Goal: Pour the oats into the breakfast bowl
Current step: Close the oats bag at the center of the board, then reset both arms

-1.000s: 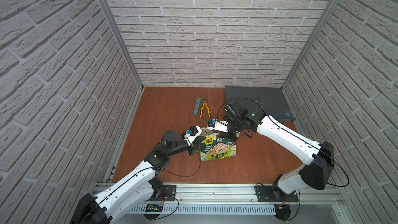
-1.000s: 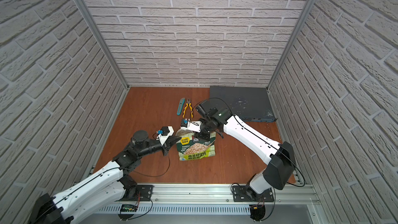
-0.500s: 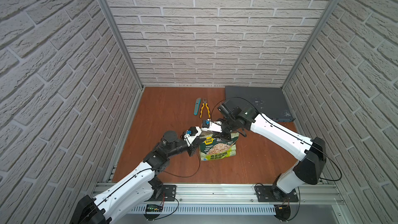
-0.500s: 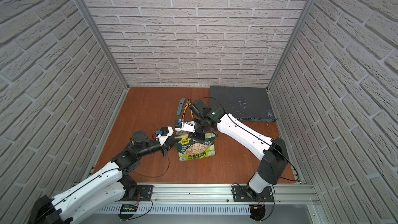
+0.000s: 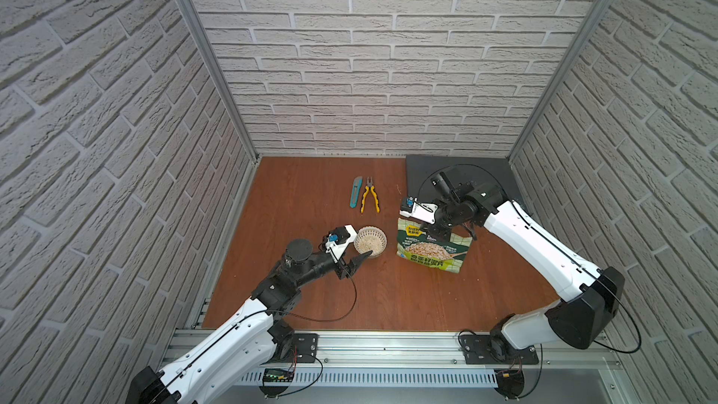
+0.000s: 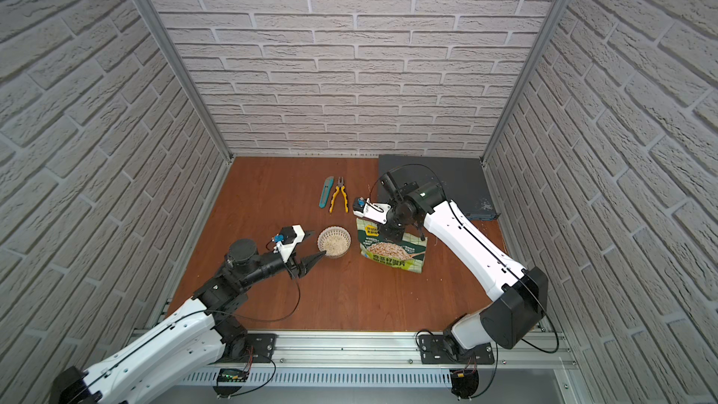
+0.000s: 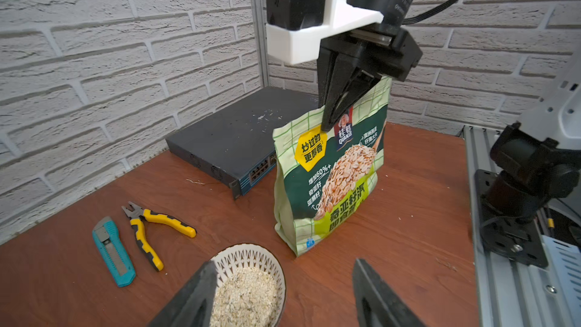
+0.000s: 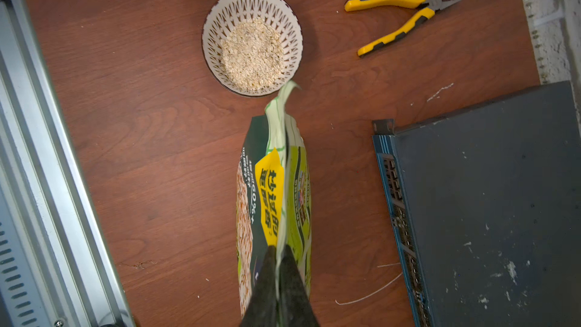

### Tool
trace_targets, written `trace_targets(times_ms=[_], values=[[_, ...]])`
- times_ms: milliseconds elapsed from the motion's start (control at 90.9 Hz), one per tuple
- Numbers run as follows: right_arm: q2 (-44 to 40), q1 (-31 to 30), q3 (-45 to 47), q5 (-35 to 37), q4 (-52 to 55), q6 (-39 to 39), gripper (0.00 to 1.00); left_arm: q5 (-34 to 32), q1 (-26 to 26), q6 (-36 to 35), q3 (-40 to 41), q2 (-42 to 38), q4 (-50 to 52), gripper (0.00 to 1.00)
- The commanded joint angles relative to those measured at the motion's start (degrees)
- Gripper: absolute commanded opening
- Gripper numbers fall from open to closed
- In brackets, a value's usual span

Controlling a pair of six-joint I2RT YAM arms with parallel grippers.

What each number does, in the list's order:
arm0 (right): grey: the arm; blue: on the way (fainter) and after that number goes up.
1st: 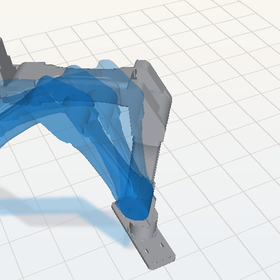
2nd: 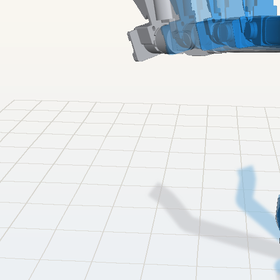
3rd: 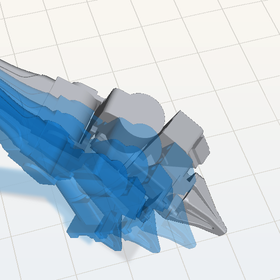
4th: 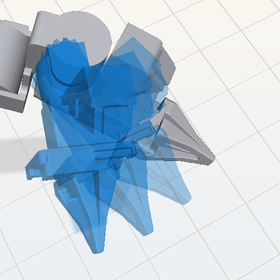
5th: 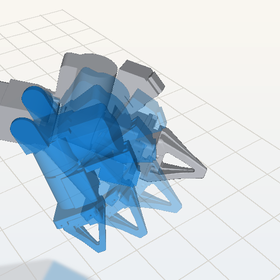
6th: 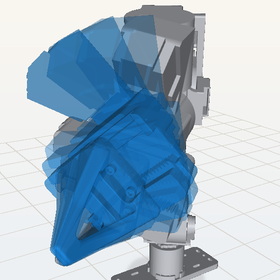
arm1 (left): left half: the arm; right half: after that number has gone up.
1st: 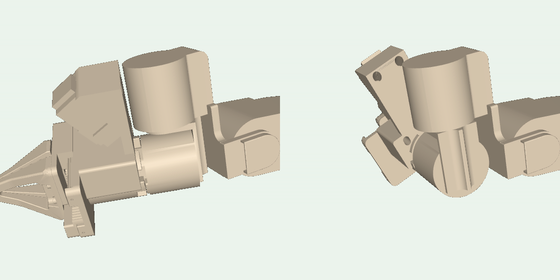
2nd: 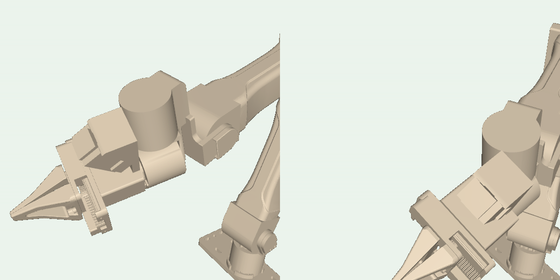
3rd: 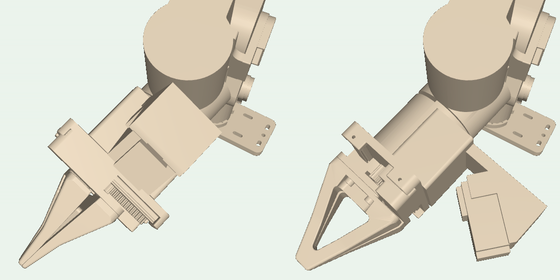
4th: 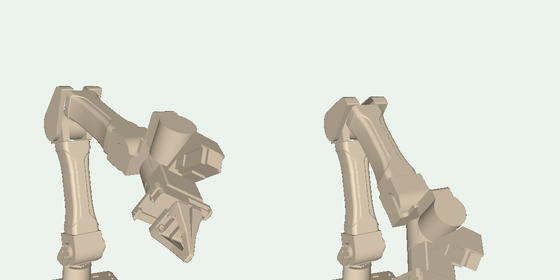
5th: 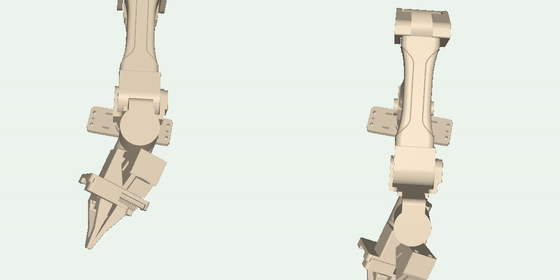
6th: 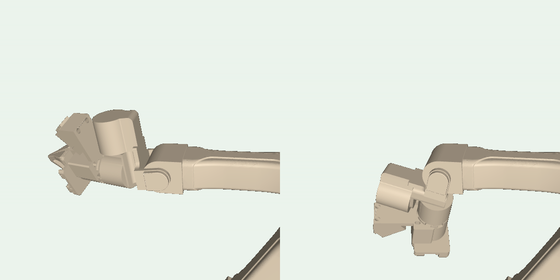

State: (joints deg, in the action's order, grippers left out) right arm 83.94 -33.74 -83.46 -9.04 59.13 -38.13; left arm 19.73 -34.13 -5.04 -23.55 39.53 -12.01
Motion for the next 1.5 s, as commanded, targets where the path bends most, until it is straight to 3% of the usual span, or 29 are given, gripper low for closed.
trace_targets(times_ms=[0, 187, 275, 330, 407, 495, 627, 748, 891, 990, 1199, 1364, 1485], values=[[-1.73, 0.76, -1.67, -0.46, -3.21, -0.47, 0.04, -4.88, 0.38, 0.24, -0.44, -1.08, -1.07, 0.75], [0.64, 1.37, -1.80, -0.29, -3.87, 0.86, 0.05, -8.64, 1.18, 1.29, -1.10, -1.16, 0.79, 0.79], [1.30, 1.67, -1.92, 0.17, -3.87, 2.70, 0.20, -10.52, 1.43, 2.15, -1.56, -1.08, 1.37, 0.81], [1.12, 2.18, -2.14, 0.41, -5.18, 4.67, 0.35, -13.41, 1.71, 3.00, -1.91, -0.91, 1.37, 0.87], [0.03, 2.51, -2.80, 1.53, -7.23, 7.65, 0.48, -18.68, 2.57, 4.74, -3.39, -0.48, 2.58, 0.92], [-2.01, 3.06, -3.43, 4.69, -9.04, 12.06, 0.58, -22.86, 4.94, 6.92, -6.10, -0.03, 5.89, 0.94], [-8.24, 5.14, -1.96, 9.57, -10.94, 18.26, 0.65, -29.82, 9.25, 11.73, -8.76, -0.24, 11.03, 0.96], [-17.08, 9.87, 4.50, 13.62, -15.07, 24.31, 0.77, -37.15, 13.70, 15.73, -9.27, -0.89, 14.72, 0.98], [-26.86, 20.76, 14.42, 20.37, -20.78, 33.31, 0.91, -45.00, 19.34, 20.57, -9.13, -1.21, 19.52, 0.98], [-33.23, 28.22, 23.05, 20.90, -25.88, 39.61, 0.99, -47.94, 22.33, 22.83, -7.89, -1.31, 21.08, 0.98], [-38.80, 34.27, 40.03, 23.73, -36.92, 46.75, 1.00, -53.41, 24.73, 24.02, -4.63, -0.87, 21.48, 0.98], [-36.49, 34.35, 53.46, 22.11, -53.46, 53.10, 0.99, -56.17, 25.36, 23.12, -2.27, -1.06, 19.67, 0.98], [-31.12, 34.18, 60.06, 20.44, -66.76, 53.30, 1.00, -55.75, 26.48, 22.16, 0.26, -1.67, 14.98, 0.98]])
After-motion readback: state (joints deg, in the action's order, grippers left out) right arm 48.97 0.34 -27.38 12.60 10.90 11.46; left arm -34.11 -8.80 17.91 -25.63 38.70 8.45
